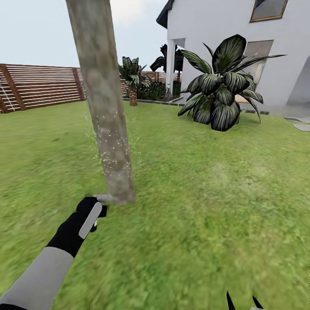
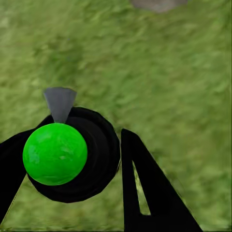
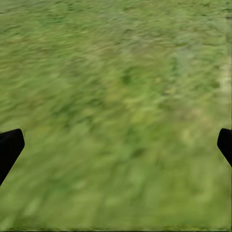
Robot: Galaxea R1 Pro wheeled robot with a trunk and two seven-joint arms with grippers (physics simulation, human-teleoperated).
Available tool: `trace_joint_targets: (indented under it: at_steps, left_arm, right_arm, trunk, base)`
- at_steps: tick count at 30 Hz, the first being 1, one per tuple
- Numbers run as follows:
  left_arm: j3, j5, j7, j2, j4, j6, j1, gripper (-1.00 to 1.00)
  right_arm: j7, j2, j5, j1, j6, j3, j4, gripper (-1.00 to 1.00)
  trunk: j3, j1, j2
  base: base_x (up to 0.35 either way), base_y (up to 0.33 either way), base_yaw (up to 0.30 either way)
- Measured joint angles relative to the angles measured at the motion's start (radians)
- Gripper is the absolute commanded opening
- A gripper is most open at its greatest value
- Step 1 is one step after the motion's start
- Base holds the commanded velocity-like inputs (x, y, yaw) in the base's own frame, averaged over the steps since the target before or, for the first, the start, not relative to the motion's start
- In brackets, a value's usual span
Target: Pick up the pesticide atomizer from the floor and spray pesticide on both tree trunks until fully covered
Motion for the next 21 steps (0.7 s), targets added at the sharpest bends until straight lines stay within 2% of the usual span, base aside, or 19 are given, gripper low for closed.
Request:
trace_joint_targets:
  at_steps: [1,2,4,5,6,7,8,9,11,12,13,14,16,17,18,19,20,21]
  left_arm:
    - [-0.022,0.001,-0.013,0.016,0.001,-0.006,0.021,-1.0]
    - [-0.07,-0.001,-0.033,0.04,0.002,-0.011,0.039,-1.0]
    - [-0.221,-0.01,-0.08,0.106,0.015,-0.044,0.059,-1.0]
    - [-0.294,-0.009,-0.114,0.129,0.037,-0.103,0.063,-1.0]
    - [-0.352,-0.006,-0.171,0.141,0.074,-0.174,0.065,-1.0]
    - [-0.387,-0.009,-0.242,0.148,0.119,-0.23,0.066,-1.0]
    - [-0.406,-0.02,-0.325,0.152,0.165,-0.269,0.066,-1.0]
    - [-0.416,-0.047,-0.407,0.154,0.209,-0.301,0.065,-1.0]
    - [-0.425,-0.158,-0.599,0.158,0.286,-0.406,0.064,-1.0]
    - [-0.427,-0.224,-0.706,0.158,0.323,-0.465,0.064,-1.0]
    - [-0.424,-0.305,-0.853,0.159,0.374,-0.531,0.064,-1.0]
    - [-0.42,-0.353,-0.96,0.159,0.409,-0.574,0.064,-1.0]
    - [-0.416,-0.395,-1.119,0.16,0.451,-0.647,0.061,-1.0]
    - [-0.416,-0.405,-1.172,0.16,0.459,-0.665,0.058,-1.0]
    - [-0.419,-0.417,-1.227,0.159,0.463,-0.674,0.058,-1.0]
    - [-0.421,-0.441,-1.302,0.158,0.466,-0.679,0.055,-1.0]
    - [-0.421,-0.471,-1.363,0.157,0.466,-0.681,0.054,-1.0]
    - [-0.42,-0.499,-1.405,0.155,0.466,-0.681,0.052,-1.0]
  right_arm:
    - [-0.001,0.0,0.0,0.0,0.0,0.0,0.0,1.0]
    - [-0.001,0.001,-0.001,0.0,0.0,-0.001,-0.001,1.0]
    - [-0.001,0.001,-0.001,0.0,0.0,-0.002,-0.003,1.0]
    - [-0.001,0.001,-0.002,0.0,0.0,-0.003,-0.005,1.0]
    - [-0.001,0.001,-0.002,0.0,0.0,-0.003,-0.005,1.0]
    - [-0.001,0.001,-0.002,0.0,0.0,-0.003,-0.006,1.0]
    - [-0.001,0.001,-0.002,0.0,0.001,-0.004,-0.009,1.0]
    - [-0.001,0.001,-0.002,-0.001,0.002,-0.004,-0.012,1.0]
    - [0.001,0.005,0.0,-0.002,0.015,-0.003,-0.053,1.0]
    - [0.001,0.009,0.006,-0.009,0.056,0.003,-0.087,1.0]
    - [0.001,0.017,0.029,-0.035,0.167,0.029,-0.153,1.0]
    - [0.001,0.026,0.059,-0.076,0.289,0.06,-0.219,1.0]
    - [0.004,0.058,0.125,-0.156,0.568,0.148,-0.36,1.0]
    - [0.005,0.078,0.145,-0.189,0.67,0.201,-0.412,1.0]
    - [0.009,0.095,0.159,-0.22,0.742,0.265,-0.453,1.0]
    - [0.022,0.109,0.168,-0.258,0.799,0.36,-0.492,1.0]
    - [0.043,0.116,0.17,-0.292,0.828,0.432,-0.513,1.0]
    - [0.069,0.118,0.172,-0.318,0.845,0.476,-0.522,1.0]
  trunk:
    - [0.0,0.0,0.0]
    - [0.0,0.0,0.0]
    - [0.0,0.0,0.0]
    - [0.0,0.0,0.0]
    - [0.0,0.0,0.0]
    - [0.0,0.0,0.0]
    - [0.0,0.0,0.0]
    - [0.0,0.0,0.0]
    - [0.0,0.0,0.0]
    - [0.0,0.0,0.0]
    - [0.0,0.0,0.0]
    - [0.0,0.0,0.0]
    - [0.0,0.0,0.0]
    - [0.0,0.0,0.0]
    - [0.0,0.0,0.0]
    - [0.0,0.0,0.0]
    - [0.0,0.0,0.0]
    - [0.0,0.0,0.0]
  base:
    - [-0.279,0.217,0.0]
    - [-0.279,0.217,0.0]
    - [-0.279,0.217,0.0]
    - [-0.279,0.217,0.0]
    - [-0.279,0.217,0.0]
    - [-0.279,0.211,0.0]
    - [-0.279,0.207,0.0]
    - [-0.279,0.205,0.0]
    - [-0.279,0.204,0.0]
    - [-0.279,0.203,0.0]
    - [-0.28,0.203,0.0]
    - [-0.28,0.203,0.0]
    - [-0.28,0.203,0.0]
    - [-0.28,0.203,0.0]
    - [-0.274,0.202,0.0]
    - [-0.172,0.129,0.0]
    - [-0.11,0.083,0.0]
    - [-0.056,0.042,0.0]
